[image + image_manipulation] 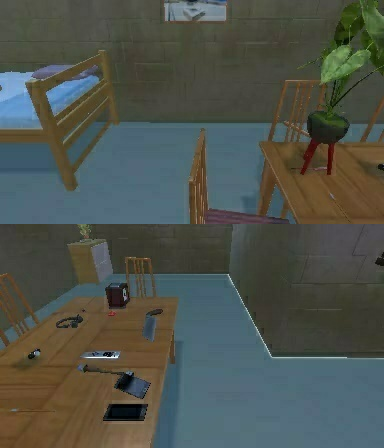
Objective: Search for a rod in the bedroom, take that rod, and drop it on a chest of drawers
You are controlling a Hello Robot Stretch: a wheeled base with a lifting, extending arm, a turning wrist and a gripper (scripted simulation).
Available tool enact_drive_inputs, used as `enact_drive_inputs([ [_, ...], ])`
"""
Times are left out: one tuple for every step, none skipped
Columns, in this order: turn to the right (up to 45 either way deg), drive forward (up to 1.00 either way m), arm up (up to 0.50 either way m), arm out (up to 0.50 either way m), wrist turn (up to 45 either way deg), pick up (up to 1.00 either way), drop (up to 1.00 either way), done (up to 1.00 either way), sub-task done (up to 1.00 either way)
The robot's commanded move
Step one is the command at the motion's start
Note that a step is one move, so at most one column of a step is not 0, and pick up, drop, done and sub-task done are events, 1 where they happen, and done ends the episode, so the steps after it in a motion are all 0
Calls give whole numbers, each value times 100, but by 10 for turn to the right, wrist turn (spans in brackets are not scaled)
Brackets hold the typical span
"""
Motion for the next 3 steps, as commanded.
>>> enact_drive_inputs([
  [-150,0,0,0,0,0,0,0,0],
  [450,0,0,0,0,0,0,0,0],
  [450,0,0,0,0,0,0,0,0],
])
